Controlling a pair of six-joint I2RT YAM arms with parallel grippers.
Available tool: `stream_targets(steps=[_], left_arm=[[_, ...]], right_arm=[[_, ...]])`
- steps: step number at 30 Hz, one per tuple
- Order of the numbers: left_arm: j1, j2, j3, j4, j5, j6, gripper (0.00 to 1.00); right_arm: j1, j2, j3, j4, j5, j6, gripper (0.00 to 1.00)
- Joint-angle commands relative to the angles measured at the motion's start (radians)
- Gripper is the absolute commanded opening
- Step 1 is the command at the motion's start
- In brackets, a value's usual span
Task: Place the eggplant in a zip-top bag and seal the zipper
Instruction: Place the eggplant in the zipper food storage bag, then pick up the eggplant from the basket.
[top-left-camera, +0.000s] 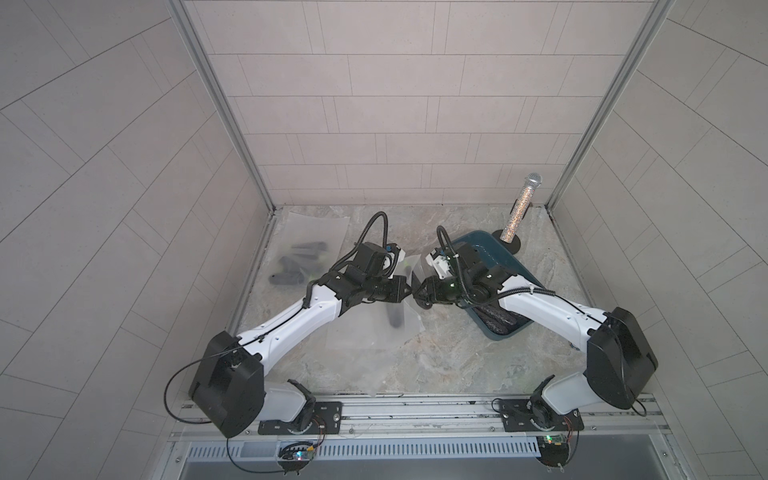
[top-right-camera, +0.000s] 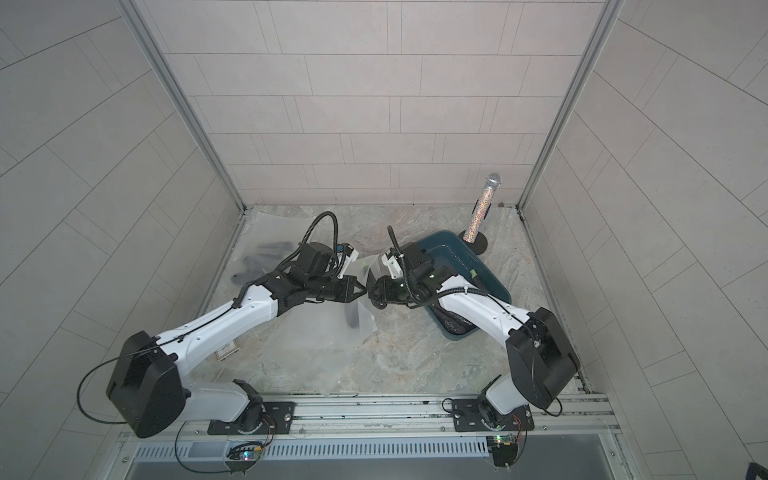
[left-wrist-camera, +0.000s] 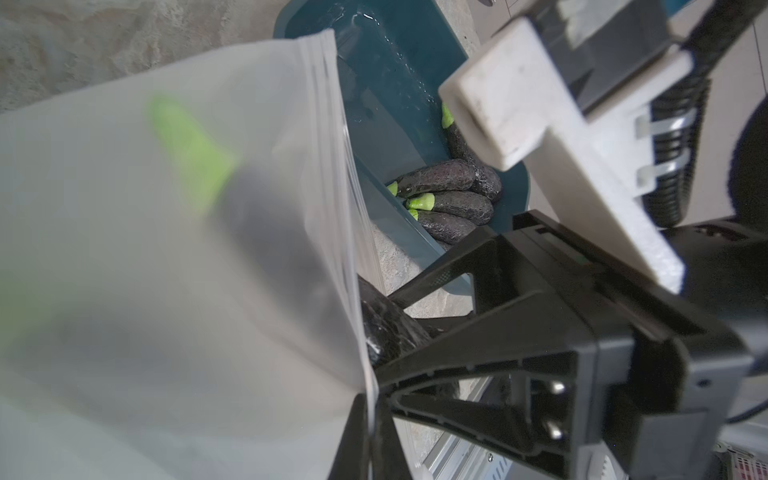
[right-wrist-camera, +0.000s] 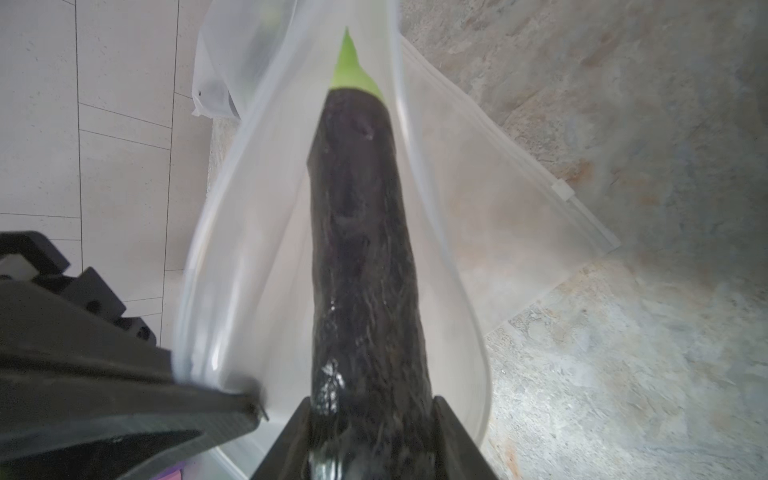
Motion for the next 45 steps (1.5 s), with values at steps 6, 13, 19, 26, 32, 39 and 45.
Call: stream_targets(steps=[6, 13, 19, 26, 32, 39, 45], left_arm=[[0.0, -0.029, -0.023, 0.04, 0.034, -0.014, 0.0], [0.004, -0.039, -0.024, 0.044, 0.011, -0.017, 0.0], [0.011, -0.03, -0.029, 0.028, -0.034, -0.03, 0.0], [0.012, -0.012, -0.024, -0.027, -0.099, -0.009, 0.0], [0.012, -0.01, -0.023, -0.031, -0.104, -0.01, 0.0], [0.012, 0.008, 0.023, -0.099, -0.095, 0.024, 0.0], [0.013, 0.017, 0.031, -0.107, -0.072, 0.026, 0.0]], right_arm=[[0.02, 0.042, 0.042, 0.069, -0.002, 0.014, 0.53], [0.012, -0.015, 0.027, 0.04, 0.027, -0.021, 0.52], [-0.058, -0.091, -0.024, 0.019, 0.046, -0.041, 0.42], [-0.225, -0.161, -0.045, -0.117, 0.201, -0.089, 0.47], [-0.351, -0.13, -0.009, -0.304, 0.584, -0.206, 0.51], [-0.394, -0.05, 0.006, -0.396, 0.933, -0.228, 0.52], [-0.422, 0.004, -0.008, -0.396, 1.05, -0.242, 0.51]])
